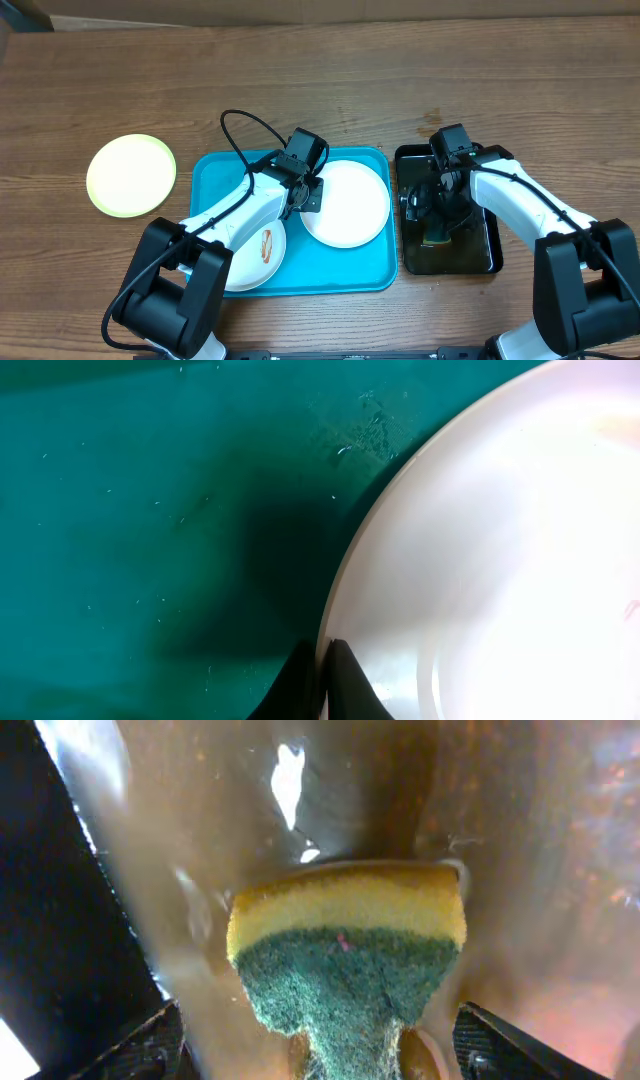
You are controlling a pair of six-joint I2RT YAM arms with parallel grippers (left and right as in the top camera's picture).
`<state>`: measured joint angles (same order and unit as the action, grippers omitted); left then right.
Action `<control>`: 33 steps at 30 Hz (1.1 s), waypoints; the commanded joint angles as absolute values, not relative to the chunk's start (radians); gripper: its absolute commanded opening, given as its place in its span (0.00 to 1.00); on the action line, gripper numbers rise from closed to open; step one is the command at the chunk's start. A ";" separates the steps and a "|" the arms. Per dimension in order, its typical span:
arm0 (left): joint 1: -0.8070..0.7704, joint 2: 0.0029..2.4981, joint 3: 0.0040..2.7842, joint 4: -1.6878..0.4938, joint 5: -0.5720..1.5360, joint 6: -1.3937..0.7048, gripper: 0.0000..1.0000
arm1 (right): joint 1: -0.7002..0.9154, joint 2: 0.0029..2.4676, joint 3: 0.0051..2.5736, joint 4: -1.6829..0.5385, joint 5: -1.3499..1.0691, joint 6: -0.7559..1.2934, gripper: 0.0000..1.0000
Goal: Clean dirty plates on tray and stack at the side
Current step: 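Return the sponge to the black tray and rub it in the water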
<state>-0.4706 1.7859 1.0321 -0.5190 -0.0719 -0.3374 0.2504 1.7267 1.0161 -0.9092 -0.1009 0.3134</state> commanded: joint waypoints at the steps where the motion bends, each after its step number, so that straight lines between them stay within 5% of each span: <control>1: -0.463 1.771 1.031 -0.520 -0.085 -0.344 0.04 | 0.251 1.705 1.059 -0.968 -0.105 0.313 0.90; 9: -0.463 1.771 1.031 -0.519 -0.085 -0.344 0.04 | 0.251 1.706 1.108 -1.121 -0.088 0.314 0.89; 24: -0.463 1.771 1.031 -0.519 -0.085 -0.344 0.04 | 0.263 1.706 0.893 -0.910 -0.115 0.321 0.87; 27: -0.463 1.771 1.031 -0.516 -0.085 -0.344 0.04 | 0.263 1.706 0.888 -0.909 -0.118 0.321 0.73; 32: -0.463 1.771 1.031 -0.516 -0.085 -0.343 0.04 | 0.263 1.706 0.888 -0.905 -0.118 0.322 0.04; 33: -0.463 1.771 1.031 -0.516 -0.086 -0.343 0.04 | 0.263 1.706 0.888 -0.904 -0.118 0.326 0.04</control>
<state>-0.4698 1.7859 1.0321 -0.5159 -0.0719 -0.3374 0.2577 1.6985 0.9096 -0.9138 -0.1013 0.3225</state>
